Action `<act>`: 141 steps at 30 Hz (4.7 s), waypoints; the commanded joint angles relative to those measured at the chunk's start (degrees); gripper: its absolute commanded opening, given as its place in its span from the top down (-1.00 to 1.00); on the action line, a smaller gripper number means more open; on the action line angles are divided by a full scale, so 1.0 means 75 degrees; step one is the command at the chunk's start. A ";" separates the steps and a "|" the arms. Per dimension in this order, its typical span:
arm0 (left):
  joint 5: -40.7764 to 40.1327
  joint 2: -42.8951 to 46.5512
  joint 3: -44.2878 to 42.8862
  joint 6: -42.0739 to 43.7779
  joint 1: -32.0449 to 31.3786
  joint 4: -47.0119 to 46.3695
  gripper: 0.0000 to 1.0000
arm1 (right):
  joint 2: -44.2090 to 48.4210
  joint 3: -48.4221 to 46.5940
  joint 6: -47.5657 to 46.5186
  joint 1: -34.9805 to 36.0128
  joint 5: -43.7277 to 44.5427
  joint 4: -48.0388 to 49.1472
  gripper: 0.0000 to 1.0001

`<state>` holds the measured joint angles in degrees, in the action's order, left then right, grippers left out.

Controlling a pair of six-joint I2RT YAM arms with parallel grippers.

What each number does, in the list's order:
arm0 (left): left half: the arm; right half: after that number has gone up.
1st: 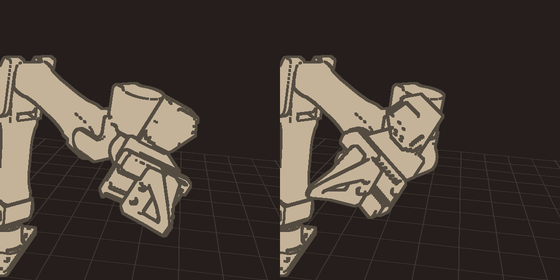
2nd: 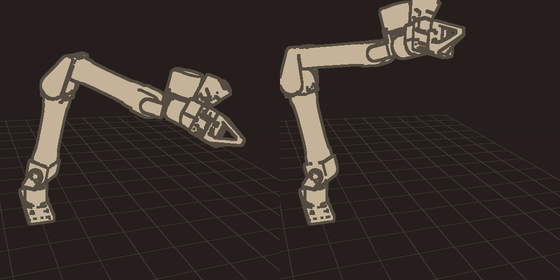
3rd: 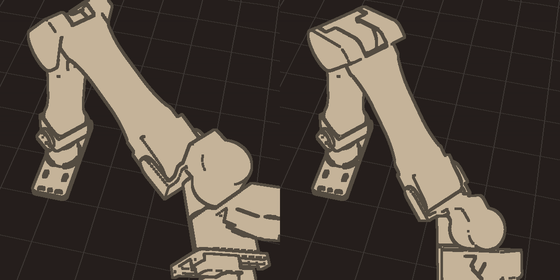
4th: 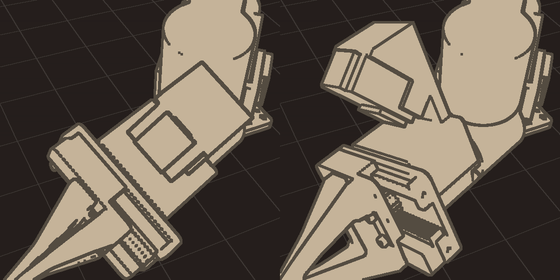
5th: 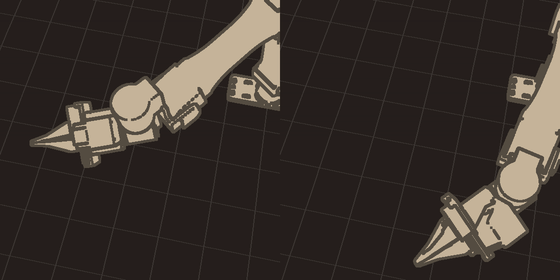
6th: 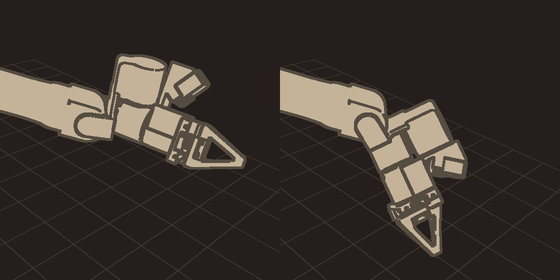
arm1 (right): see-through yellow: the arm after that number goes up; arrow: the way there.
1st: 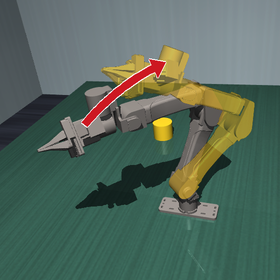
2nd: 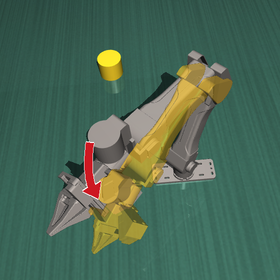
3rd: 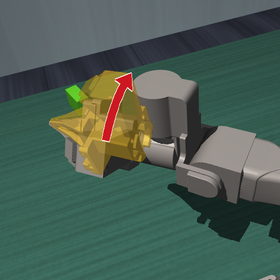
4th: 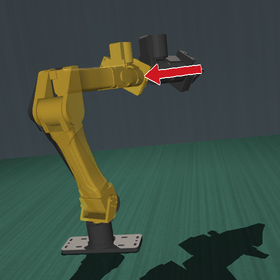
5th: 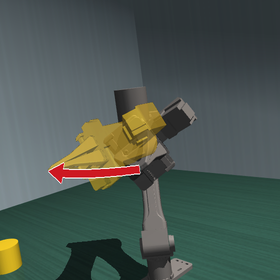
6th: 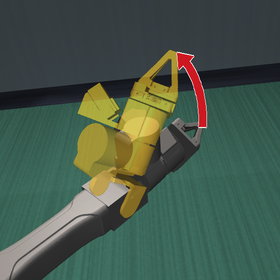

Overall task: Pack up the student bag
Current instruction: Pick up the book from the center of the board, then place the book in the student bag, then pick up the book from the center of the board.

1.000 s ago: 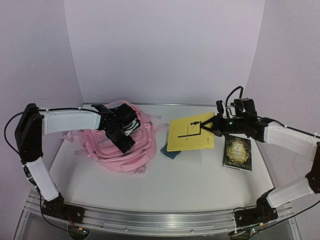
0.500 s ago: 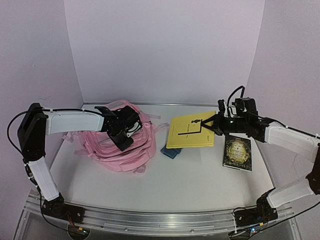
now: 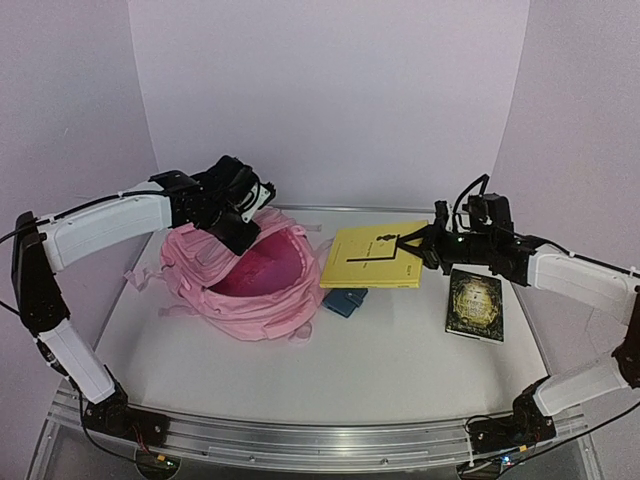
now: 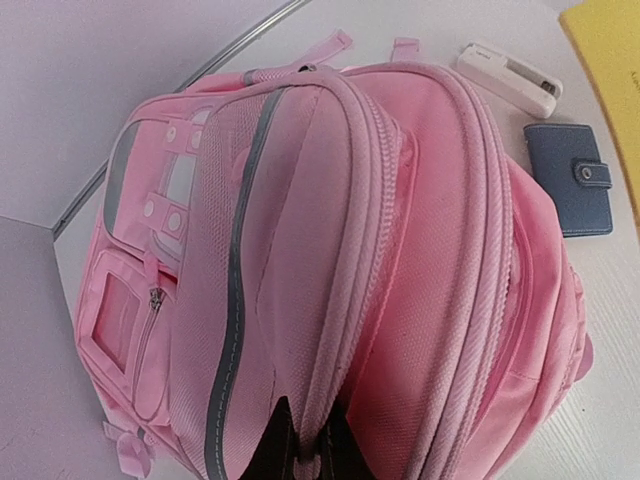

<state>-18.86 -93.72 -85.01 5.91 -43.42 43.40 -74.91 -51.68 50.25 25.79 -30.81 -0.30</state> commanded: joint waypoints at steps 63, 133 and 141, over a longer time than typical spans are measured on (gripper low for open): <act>0.3132 0.1441 0.1274 -0.1050 0.0048 -0.2484 1.00 | -0.4898 -0.2584 0.2308 0.4410 0.5970 0.1785 -0.27; 0.3399 0.0906 0.1183 -0.1339 0.0094 -0.2359 1.00 | -0.6308 -0.4441 -0.0480 0.4900 0.7209 0.1926 0.25; 0.3206 0.1056 0.1272 -0.1387 0.0473 -0.2405 0.99 | -0.3780 -0.2519 -0.0597 0.4897 0.7464 0.1224 -0.30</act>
<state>6.93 -87.46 -74.52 -3.59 -42.29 30.84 -115.53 -74.58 46.94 62.54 21.90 10.86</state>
